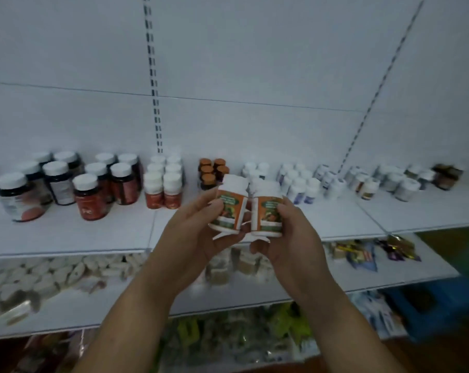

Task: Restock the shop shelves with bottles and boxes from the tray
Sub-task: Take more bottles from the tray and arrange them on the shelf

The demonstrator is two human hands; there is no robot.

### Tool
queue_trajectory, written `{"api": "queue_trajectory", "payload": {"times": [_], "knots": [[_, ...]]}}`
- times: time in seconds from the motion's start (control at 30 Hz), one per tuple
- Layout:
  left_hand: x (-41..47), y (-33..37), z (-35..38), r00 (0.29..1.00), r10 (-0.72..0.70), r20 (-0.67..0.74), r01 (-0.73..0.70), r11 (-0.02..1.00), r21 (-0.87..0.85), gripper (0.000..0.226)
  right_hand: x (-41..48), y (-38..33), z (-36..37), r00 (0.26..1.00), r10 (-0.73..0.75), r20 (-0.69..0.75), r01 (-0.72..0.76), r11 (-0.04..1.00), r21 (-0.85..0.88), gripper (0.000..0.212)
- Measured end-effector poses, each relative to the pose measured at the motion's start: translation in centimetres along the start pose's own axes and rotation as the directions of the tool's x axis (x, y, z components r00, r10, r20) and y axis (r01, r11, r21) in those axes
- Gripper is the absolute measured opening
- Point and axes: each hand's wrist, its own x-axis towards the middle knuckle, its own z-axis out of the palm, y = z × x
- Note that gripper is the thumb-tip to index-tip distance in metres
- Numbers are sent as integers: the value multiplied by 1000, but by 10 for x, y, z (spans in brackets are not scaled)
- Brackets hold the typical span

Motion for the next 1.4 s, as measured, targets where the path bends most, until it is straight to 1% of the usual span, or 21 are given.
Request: {"api": "queue_trajectory", "payload": {"times": [0.17, 0.3, 0.33, 0.4, 0.47, 0.6, 0.67, 0.83, 0.93, 1.0, 1.07, 1.1, 1.17, 1.23, 1.27, 1.4], "knots": [[20, -72, 95, 991, -116, 63, 116, 993, 7, 35, -41, -43, -108, 987, -74, -146, 63, 995, -76, 31], [32, -131, 158, 968, -221, 119, 219, 975, 29, 33, -72, -71, -181, 955, -70, -289, 74, 997, 4, 26], [36, -144, 173, 959, -243, 143, 242, 970, 30, 35, -79, -76, -199, 944, -74, -323, 88, 996, 28, 27], [44, -168, 201, 939, -284, 196, 282, 959, 39, 39, -90, -86, -233, 918, -95, -385, 123, 991, 50, 36], [54, -190, 226, 919, -312, 242, 305, 950, 66, 36, -95, -96, -261, 899, -114, -422, 145, 989, 40, 34], [85, -226, 265, 895, -335, 293, 322, 942, 92, 35, -82, -111, -309, 848, -124, -515, 175, 983, 51, 32], [108, -242, 278, 886, -345, 311, 331, 938, 97, 34, -66, -117, -332, 836, -142, -530, 204, 977, 60, 30], [187, -279, 301, 877, -369, 307, 338, 929, 150, 50, -6, -138, -383, 810, -182, -557, 228, 974, 13, 33], [239, -289, 310, 894, -331, 301, 300, 943, 145, 52, 40, -148, -406, 816, -172, -552, 198, 980, -14, 33], [268, -293, 313, 922, -284, 264, 244, 954, 172, 48, 70, -152, -420, 813, -175, -555, 171, 984, -60, 34], [294, -297, 314, 947, -205, 246, 138, 955, 264, 38, 99, -155, -433, 818, -191, -543, 151, 981, -119, 35], [306, -299, 314, 955, -167, 246, 82, 943, 324, 37, 112, -155, -439, 821, -195, -536, 136, 980, -148, 39], [325, -301, 316, 962, -117, 248, 2, 907, 420, 37, 134, -155, -451, 824, -210, -526, 110, 971, -214, 39], [340, -304, 318, 966, -89, 242, -40, 876, 481, 39, 154, -154, -465, 841, -220, -493, 110, 964, -242, 33], [347, -307, 318, 968, -74, 239, -62, 856, 513, 41, 164, -153, -474, 852, -219, -475, 107, 962, -251, 36], [373, -320, 327, 974, 11, 227, -166, 714, 680, 56, 198, -150, -512, 892, -232, -389, 68, 918, -390, 42]]}}
